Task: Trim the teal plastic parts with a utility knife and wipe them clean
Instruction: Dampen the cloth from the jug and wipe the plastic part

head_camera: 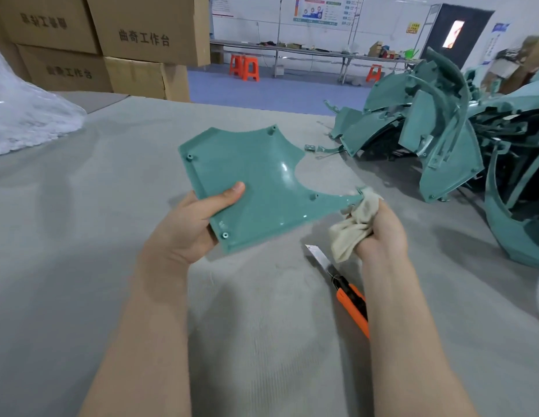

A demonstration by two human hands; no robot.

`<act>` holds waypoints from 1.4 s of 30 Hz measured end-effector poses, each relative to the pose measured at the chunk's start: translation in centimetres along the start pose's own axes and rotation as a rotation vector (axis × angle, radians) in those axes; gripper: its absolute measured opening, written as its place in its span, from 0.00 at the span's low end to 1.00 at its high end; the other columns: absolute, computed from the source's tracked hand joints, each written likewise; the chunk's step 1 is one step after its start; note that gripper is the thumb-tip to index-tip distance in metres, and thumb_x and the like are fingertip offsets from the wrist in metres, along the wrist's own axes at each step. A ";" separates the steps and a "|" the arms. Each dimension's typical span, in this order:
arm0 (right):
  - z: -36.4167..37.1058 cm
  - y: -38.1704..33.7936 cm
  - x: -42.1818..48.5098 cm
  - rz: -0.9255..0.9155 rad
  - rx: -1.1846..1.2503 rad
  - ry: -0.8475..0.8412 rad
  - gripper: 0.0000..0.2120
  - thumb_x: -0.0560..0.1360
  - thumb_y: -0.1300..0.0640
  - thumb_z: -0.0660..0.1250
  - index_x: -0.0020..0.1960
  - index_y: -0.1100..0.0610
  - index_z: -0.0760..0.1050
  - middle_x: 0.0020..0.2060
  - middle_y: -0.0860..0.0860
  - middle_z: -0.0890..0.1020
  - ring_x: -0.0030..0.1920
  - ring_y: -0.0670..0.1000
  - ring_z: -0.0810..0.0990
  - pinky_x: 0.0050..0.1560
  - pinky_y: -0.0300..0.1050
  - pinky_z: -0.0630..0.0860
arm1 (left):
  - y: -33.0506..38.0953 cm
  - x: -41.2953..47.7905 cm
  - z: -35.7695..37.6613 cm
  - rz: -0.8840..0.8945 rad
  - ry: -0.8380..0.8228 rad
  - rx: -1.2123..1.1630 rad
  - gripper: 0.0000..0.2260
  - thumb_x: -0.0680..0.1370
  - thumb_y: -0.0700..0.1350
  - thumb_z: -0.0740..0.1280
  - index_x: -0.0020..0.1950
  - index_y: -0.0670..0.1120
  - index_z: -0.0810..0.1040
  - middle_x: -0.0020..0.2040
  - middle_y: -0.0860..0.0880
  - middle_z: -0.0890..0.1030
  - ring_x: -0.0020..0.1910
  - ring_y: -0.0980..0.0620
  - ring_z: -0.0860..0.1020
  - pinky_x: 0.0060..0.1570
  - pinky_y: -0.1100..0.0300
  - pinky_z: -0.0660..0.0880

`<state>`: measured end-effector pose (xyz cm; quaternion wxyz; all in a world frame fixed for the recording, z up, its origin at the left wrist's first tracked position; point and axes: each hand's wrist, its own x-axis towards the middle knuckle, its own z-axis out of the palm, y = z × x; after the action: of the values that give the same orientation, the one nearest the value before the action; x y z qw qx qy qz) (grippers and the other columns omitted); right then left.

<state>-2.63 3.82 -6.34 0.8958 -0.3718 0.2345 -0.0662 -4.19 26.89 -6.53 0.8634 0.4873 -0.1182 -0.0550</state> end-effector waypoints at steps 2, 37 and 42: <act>0.1 0.1 0.1 -0.028 0.005 0.009 0.10 0.79 0.58 0.65 0.40 0.58 0.69 0.37 0.51 0.72 0.32 0.44 0.70 0.25 0.33 0.70 | 0.1 0.2 0.0 0.023 0.044 -0.078 0.15 0.72 0.42 0.67 0.59 0.43 0.78 0.56 0.46 0.83 0.54 0.49 0.82 0.48 0.57 0.80; 2.0 2.8 -1.3 0.018 0.316 -0.008 0.19 0.80 0.64 0.58 0.32 0.55 0.61 0.20 0.45 0.68 0.20 0.44 0.66 0.22 0.30 0.66 | -3.1 1.6 3.8 0.130 0.324 -0.536 0.14 0.80 0.55 0.62 0.56 0.48 0.80 0.55 0.49 0.83 0.55 0.49 0.81 0.60 0.51 0.76; 2.0 3.1 -1.9 0.089 0.417 -0.057 0.19 0.80 0.65 0.57 0.31 0.55 0.62 0.21 0.46 0.66 0.17 0.44 0.63 0.18 0.31 0.62 | -2.8 1.4 3.6 0.156 0.335 -0.722 0.18 0.77 0.59 0.65 0.55 0.45 0.79 0.57 0.48 0.82 0.58 0.48 0.80 0.64 0.51 0.73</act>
<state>-3.56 7.88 -6.52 0.9615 -0.1695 0.2067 -0.0630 -3.68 22.09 -6.93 0.9880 0.1445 0.0147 0.0528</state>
